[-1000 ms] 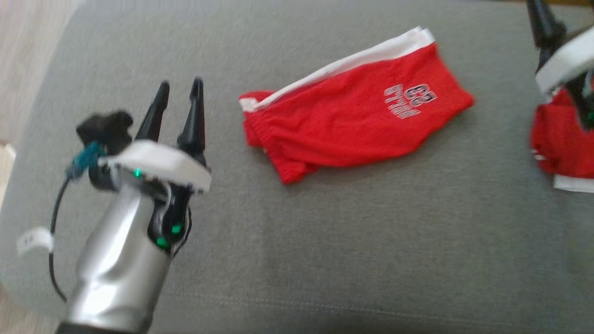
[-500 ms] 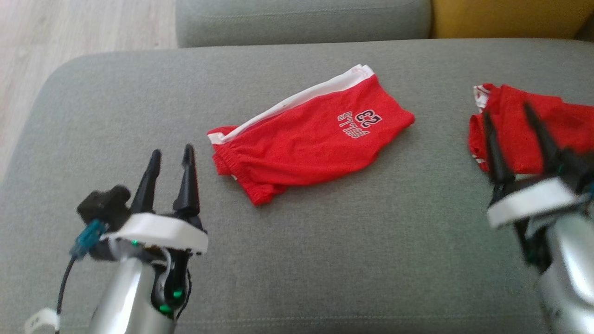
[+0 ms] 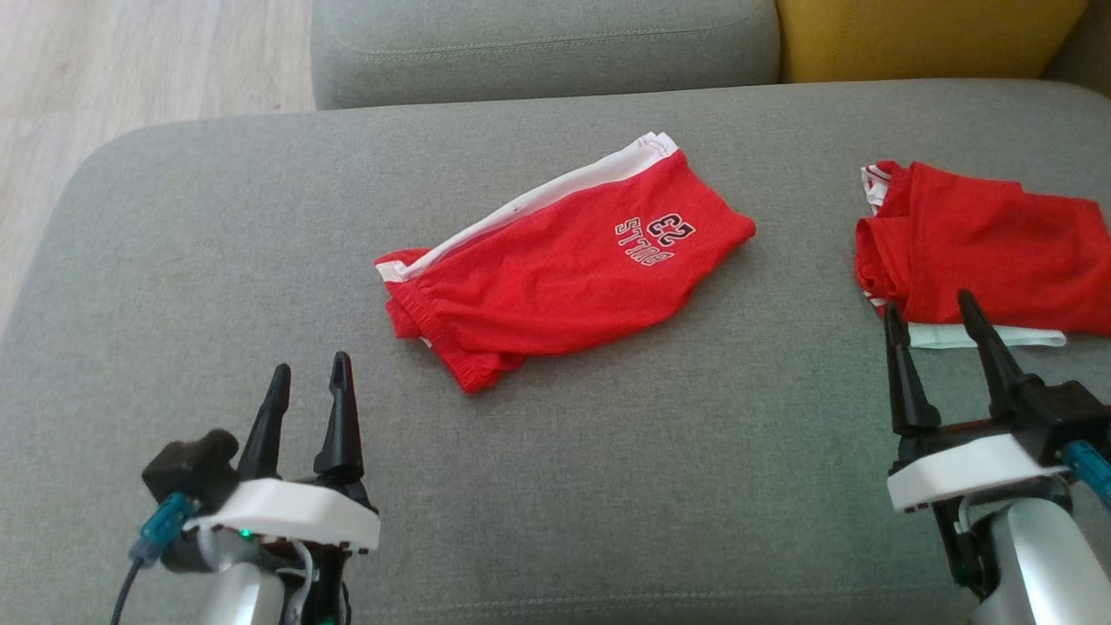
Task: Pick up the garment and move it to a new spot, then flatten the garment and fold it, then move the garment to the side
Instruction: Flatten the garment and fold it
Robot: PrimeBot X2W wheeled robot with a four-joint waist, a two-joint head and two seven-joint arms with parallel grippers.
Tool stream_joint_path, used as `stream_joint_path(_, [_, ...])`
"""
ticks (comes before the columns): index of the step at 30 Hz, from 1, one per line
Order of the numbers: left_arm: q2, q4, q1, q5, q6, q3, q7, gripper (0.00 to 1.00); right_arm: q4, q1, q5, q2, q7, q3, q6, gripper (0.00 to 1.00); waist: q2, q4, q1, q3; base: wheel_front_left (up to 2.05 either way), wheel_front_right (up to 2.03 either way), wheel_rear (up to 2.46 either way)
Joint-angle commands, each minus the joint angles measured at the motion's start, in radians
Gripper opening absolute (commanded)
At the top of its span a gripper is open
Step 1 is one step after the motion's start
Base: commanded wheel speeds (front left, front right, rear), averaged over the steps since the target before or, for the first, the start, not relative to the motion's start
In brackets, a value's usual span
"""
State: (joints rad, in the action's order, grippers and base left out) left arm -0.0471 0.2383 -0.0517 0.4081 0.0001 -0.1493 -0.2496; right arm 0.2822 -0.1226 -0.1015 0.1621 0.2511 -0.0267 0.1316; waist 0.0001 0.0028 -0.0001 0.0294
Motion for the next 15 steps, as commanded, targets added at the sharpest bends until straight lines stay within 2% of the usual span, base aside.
stream_joint_path(1, [-0.003, -0.035, -0.039, 0.003, 0.002, 0.024, -0.012, 1.0, -0.037, -0.017, 0.012, 0.001, 0.011, -0.016, -0.001, 1.0, -0.0001, 0.004, 0.0001, 0.002, 0.0, 0.0, 0.0])
stream_joint_path(7, [-0.003, -0.038, -0.061, 0.008, 0.008, -0.003, -0.012, 1.0, -0.024, -0.032, -0.021, -0.007, -0.003, -0.029, -0.001, 1.0, -0.0001, 0.029, 0.0001, 0.028, 0.0, 0.0, 0.0])
stream_joint_path(11, [-0.003, -0.04, -0.073, 0.017, 0.015, -0.023, -0.012, 1.0, -0.006, -0.069, -0.203, -0.04, -0.089, -0.049, -0.001, 1.0, -0.0001, 0.057, 0.0001, 0.063, 0.0, 0.0, 0.0])
stream_joint_path(12, [-0.003, -0.04, -0.073, 0.017, 0.015, -0.023, -0.012, 1.0, -0.006, -0.069, -0.203, -0.04, -0.089, -0.049, -0.001, 1.0, -0.0001, 0.057, 0.0001, 0.063, 0.0, 0.0, 0.0])
stream_joint_path(13, [-0.003, -0.04, -0.082, 0.021, 0.018, -0.031, -0.012, 1.0, 0.005, -0.097, -0.306, -0.052, -0.152, -0.052, -0.001, 1.0, -0.0001, 0.073, 0.0001, 0.084, 0.0, 0.0, 0.0])
stream_joint_path(14, [-0.003, -0.042, -0.087, 0.02, 0.02, -0.035, -0.012, 1.0, 0.013, -0.113, -0.356, -0.056, -0.189, -0.051, -0.001, 1.0, -0.0001, 0.083, 0.0001, 0.095, 0.0, 0.0, 0.0])
stream_joint_path(15, [-0.003, -0.042, -0.087, 0.02, 0.02, -0.035, -0.012, 1.0, 0.013, -0.113, -0.356, -0.056, -0.189, -0.051, -0.001, 1.0, -0.0001, 0.083, 0.0001, 0.095, 0.0, 0.0, 0.0])
